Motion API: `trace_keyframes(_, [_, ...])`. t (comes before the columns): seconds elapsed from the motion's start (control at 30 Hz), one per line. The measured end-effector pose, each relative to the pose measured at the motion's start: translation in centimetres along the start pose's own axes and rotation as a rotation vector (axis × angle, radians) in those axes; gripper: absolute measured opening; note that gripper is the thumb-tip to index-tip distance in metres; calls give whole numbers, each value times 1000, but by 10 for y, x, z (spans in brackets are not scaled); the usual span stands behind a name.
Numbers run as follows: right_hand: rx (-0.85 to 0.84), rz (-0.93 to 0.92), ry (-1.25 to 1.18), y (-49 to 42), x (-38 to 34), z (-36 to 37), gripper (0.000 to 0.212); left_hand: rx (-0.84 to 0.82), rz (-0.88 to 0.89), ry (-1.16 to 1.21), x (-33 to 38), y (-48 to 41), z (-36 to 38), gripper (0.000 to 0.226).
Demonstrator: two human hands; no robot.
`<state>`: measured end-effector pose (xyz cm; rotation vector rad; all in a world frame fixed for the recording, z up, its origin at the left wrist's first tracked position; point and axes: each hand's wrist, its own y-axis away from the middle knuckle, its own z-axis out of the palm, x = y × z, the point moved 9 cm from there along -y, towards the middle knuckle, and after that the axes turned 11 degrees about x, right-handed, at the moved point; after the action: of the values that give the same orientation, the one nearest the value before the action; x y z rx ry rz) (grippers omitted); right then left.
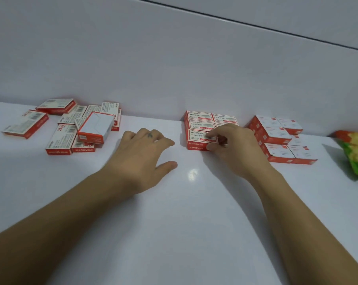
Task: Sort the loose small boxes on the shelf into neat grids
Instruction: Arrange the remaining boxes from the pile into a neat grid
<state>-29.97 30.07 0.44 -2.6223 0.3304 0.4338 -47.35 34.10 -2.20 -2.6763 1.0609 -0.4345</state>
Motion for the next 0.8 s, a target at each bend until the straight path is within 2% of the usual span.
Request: trace_keyframes(0.8, [19, 33, 118, 2, -6, -2, 26, -8, 28, 28, 4, 6, -3, 52])
